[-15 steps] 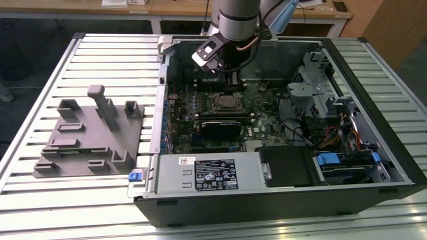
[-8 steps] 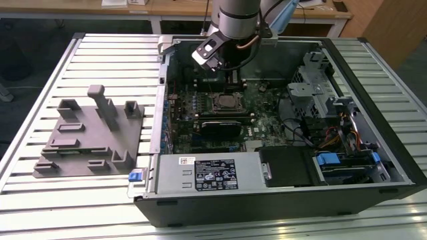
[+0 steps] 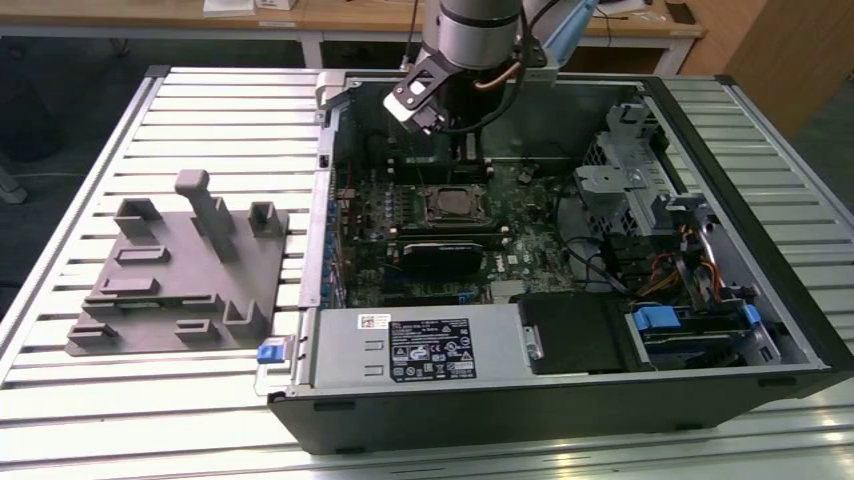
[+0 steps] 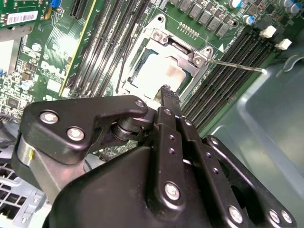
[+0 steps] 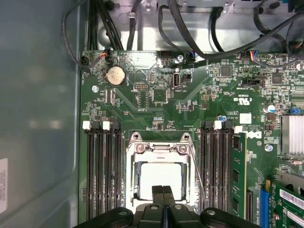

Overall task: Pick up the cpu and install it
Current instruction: 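Install the first cpu locking lever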

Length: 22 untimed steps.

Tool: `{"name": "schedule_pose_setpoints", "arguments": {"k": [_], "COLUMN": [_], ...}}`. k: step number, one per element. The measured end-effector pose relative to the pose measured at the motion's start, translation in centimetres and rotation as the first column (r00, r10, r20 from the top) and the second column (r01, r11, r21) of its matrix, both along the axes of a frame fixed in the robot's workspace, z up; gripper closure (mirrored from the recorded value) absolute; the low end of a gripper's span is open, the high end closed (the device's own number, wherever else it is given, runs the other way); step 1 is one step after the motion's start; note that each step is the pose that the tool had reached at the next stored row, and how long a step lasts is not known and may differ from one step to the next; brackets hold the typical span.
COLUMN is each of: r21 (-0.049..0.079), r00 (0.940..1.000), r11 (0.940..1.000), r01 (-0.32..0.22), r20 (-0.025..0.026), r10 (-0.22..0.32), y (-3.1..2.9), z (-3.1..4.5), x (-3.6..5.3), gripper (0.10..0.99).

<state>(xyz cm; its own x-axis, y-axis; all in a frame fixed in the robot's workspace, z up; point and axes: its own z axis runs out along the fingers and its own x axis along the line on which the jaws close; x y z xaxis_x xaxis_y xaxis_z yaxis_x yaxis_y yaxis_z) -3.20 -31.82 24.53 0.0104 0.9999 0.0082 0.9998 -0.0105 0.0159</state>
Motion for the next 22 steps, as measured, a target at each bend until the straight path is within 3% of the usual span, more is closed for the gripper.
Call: {"name": "schedule_pose_setpoints", "arguments": {"k": [7, 10, 15, 22], "r21": [0.0, 0.0, 0.0, 0.0], "r00": [1.0, 1.0, 1.0, 0.9932], "r11": [1.0, 1.0, 1.0, 0.9932], "r01": [0.0, 0.0, -0.007, -0.117], "r20": [0.0, -0.0001, 0.0001, 0.0], "r10": [0.0, 0.0, 0.007, 0.117], "y": [0.0, 0.0, 0.0, 0.0], "z": [1.47, 2.51, 2.63, 2.64], "x": [0.0, 0.0, 0.0, -0.03], "gripper": [0.98, 0.98, 0.98, 0.98]}}
